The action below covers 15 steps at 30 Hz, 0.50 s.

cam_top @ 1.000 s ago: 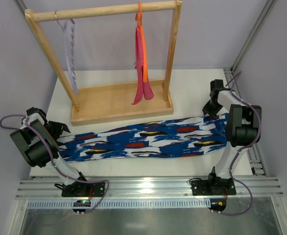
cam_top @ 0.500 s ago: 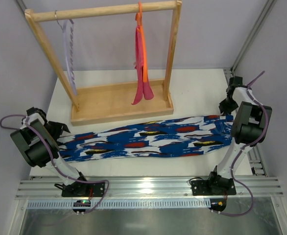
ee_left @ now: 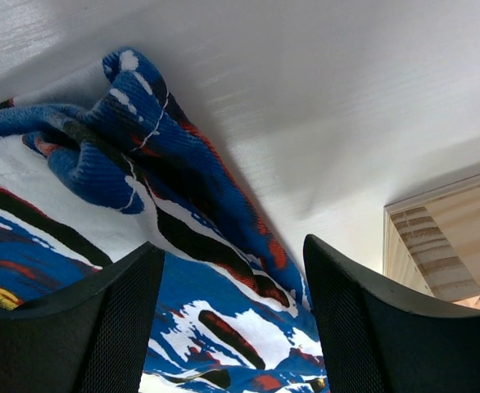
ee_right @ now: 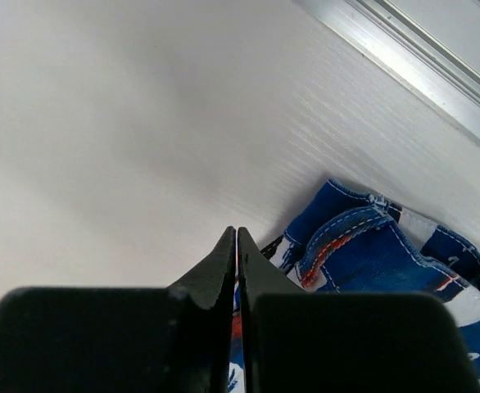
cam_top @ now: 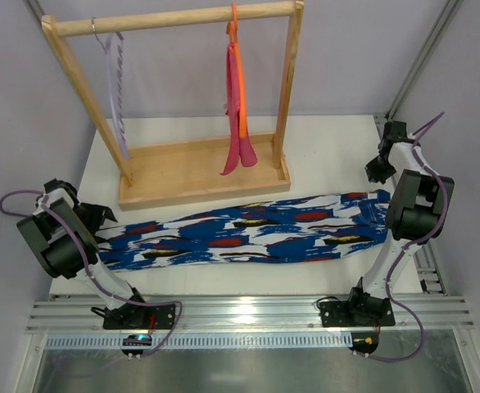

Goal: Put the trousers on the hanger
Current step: Fold the trousers

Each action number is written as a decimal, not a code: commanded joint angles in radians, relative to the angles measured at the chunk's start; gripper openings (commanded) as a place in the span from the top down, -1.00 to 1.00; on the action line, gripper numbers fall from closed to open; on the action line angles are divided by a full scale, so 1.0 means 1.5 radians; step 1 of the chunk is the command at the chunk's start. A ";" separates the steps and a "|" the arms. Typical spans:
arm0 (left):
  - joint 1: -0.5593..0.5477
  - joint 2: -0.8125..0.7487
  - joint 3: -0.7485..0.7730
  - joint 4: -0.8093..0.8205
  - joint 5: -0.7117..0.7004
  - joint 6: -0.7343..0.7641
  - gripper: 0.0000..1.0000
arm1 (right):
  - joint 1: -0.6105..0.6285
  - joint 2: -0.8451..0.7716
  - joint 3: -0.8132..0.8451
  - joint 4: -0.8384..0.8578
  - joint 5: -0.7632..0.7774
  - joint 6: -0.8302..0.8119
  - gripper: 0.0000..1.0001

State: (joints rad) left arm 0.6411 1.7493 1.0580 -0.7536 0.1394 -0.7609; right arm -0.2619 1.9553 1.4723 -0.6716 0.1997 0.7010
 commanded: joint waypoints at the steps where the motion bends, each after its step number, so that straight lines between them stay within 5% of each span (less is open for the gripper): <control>1: 0.002 0.054 -0.014 0.144 -0.019 0.000 -0.38 | 0.003 0.009 0.044 0.010 -0.012 -0.014 0.93; 10: 0.002 0.048 0.002 0.148 -0.027 -0.004 -0.38 | -0.001 -0.006 0.148 -0.184 0.072 0.017 0.66; 15: 0.001 0.077 0.017 0.163 0.007 -0.010 -0.38 | -0.011 -0.106 -0.004 -0.130 0.027 -0.004 0.65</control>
State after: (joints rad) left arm 0.6407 1.7748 1.0870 -0.7639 0.1463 -0.7837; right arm -0.2649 1.9057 1.5780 -0.8474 0.2607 0.7097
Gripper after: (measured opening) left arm 0.692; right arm 0.173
